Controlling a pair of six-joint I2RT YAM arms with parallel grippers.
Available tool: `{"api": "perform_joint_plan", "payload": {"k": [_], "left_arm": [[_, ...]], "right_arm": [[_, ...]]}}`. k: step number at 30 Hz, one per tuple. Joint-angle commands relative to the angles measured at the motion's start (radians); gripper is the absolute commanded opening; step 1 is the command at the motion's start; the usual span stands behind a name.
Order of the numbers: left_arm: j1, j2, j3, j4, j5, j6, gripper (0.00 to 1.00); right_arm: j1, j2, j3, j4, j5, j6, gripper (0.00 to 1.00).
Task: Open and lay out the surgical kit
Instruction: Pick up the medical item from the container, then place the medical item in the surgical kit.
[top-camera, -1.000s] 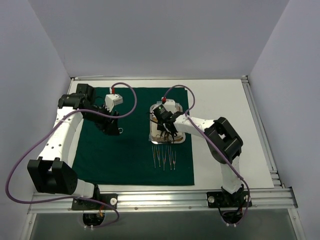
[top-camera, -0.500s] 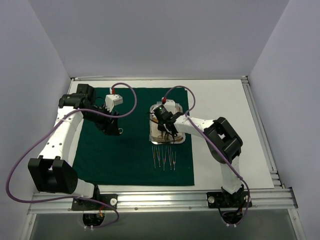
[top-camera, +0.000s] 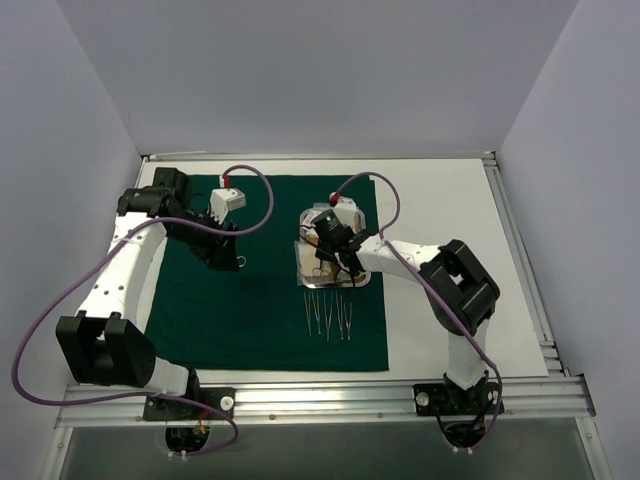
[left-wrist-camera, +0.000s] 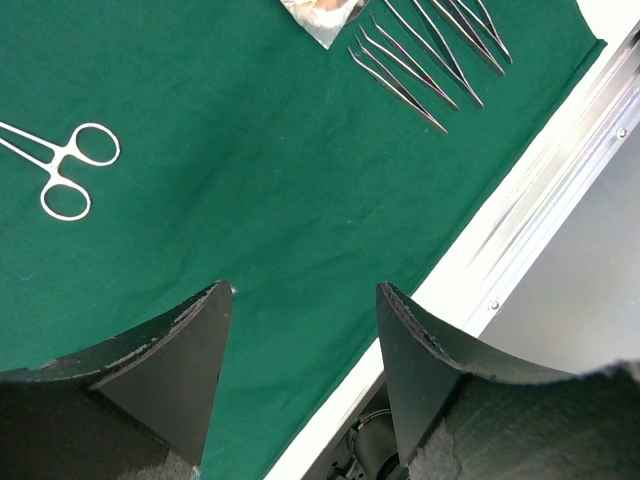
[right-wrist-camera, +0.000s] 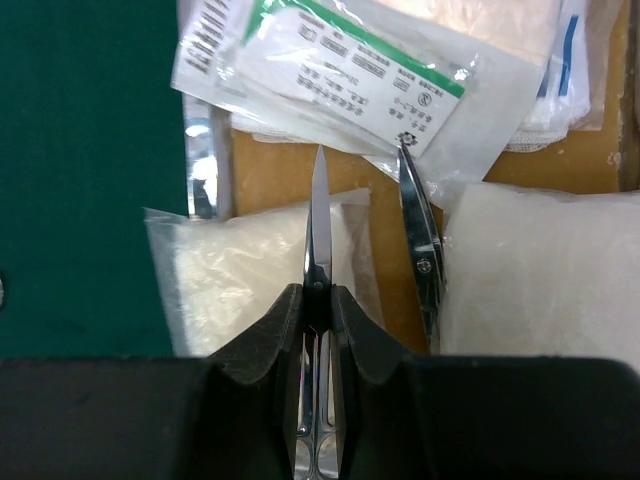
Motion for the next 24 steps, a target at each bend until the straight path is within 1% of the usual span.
{"api": "perform_joint_plan", "payload": {"k": [1, 4, 10, 11, 13, 14, 15, 18, 19, 20, 22, 24], "left_arm": [[0.006, -0.009, 0.011, 0.023, 0.019, 0.012, 0.69], [0.006, -0.006, 0.005, 0.034, 0.015, 0.004, 0.69], [0.026, 0.001, -0.004, 0.063, -0.008, -0.013, 0.69], [0.038, 0.001, -0.006, 0.066, -0.011, -0.013, 0.69], [0.078, 0.000, -0.007, 0.083, -0.023, -0.013, 0.69], [0.118, 0.001, -0.009, 0.086, -0.026, -0.008, 0.69], [0.158, 0.003, -0.006, 0.086, -0.029, -0.005, 0.69], [0.227, 0.024, 0.013, 0.059, -0.026, 0.032, 0.69], [0.242, 0.037, 0.017, 0.040, -0.023, 0.050, 0.69], [0.259, 0.041, 0.023, 0.033, -0.020, 0.061, 0.69], [0.304, 0.055, 0.034, 0.017, -0.012, 0.081, 0.69], [0.327, 0.064, 0.046, 0.001, -0.005, 0.093, 0.69]], "right_arm": [[0.012, -0.114, -0.015, 0.092, 0.038, 0.024, 0.00], [0.023, -0.128, -0.001, 0.098, 0.060, 0.015, 0.00], [0.080, -0.078, 0.131, 0.071, 0.120, -0.028, 0.00], [0.090, -0.036, 0.161, 0.069, 0.120, -0.034, 0.00], [0.119, 0.019, 0.278, 0.045, 0.123, -0.053, 0.00], [0.129, 0.083, 0.324, 0.030, 0.128, -0.069, 0.00], [0.135, 0.114, 0.409, 0.005, 0.132, -0.076, 0.00], [0.152, 0.223, 0.509, -0.010, 0.138, -0.088, 0.00], [0.161, 0.251, 0.574, -0.014, 0.146, -0.090, 0.00], [0.166, 0.306, 0.606, -0.018, 0.151, -0.096, 0.00], [0.173, 0.359, 0.698, -0.035, 0.157, -0.096, 0.00], [0.187, 0.430, 0.743, -0.047, 0.166, -0.091, 0.00]]}}
